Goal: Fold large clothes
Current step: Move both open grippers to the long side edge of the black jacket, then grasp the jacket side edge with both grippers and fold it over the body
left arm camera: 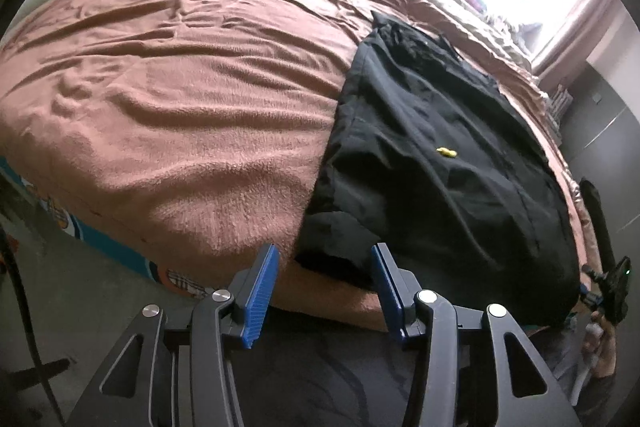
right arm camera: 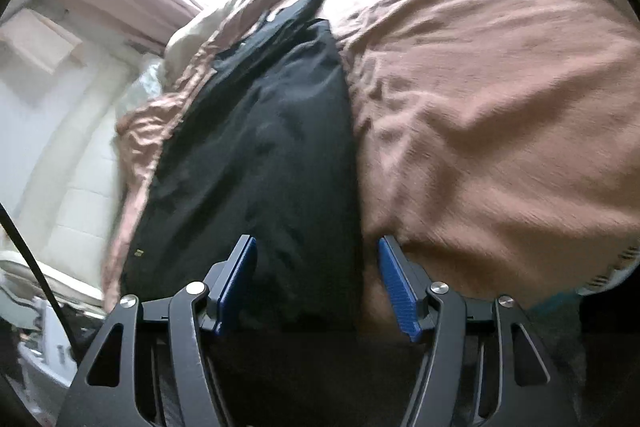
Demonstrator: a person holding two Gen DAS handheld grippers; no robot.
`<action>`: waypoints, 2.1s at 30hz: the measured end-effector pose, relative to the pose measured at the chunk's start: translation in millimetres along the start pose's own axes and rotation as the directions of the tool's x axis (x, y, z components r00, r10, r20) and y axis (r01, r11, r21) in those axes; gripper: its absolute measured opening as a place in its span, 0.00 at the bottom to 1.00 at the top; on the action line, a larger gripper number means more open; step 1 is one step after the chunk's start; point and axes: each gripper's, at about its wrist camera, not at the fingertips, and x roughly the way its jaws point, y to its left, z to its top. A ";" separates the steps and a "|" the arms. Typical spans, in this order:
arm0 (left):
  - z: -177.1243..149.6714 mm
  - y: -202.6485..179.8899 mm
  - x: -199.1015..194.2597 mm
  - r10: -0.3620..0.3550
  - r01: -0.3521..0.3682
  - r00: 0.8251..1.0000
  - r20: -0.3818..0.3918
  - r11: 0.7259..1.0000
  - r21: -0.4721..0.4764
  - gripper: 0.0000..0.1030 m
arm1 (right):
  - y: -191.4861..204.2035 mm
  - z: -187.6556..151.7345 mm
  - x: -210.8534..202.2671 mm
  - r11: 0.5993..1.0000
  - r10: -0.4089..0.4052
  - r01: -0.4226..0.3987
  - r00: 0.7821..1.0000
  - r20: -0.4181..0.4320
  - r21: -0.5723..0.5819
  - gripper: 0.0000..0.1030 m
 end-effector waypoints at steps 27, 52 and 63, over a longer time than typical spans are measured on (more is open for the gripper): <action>10.7 4.0 13.4 -0.160 0.159 0.987 -0.013 0.985 -0.069 0.40 | -16.9 -28.9 58.7 0.972 0.235 -0.234 0.957 -0.172 0.026 0.53; 10.3 5.3 11.6 -0.150 0.152 0.988 0.032 0.983 -0.106 0.09 | -23.9 -43.9 4.5 0.951 0.305 -0.308 0.948 0.090 0.018 0.00; 29.9 -24.3 -71.6 -0.230 0.242 0.955 0.186 0.969 -0.041 0.05 | 5.7 -50.7 -27.4 0.947 0.323 -0.318 0.930 0.178 -0.055 0.00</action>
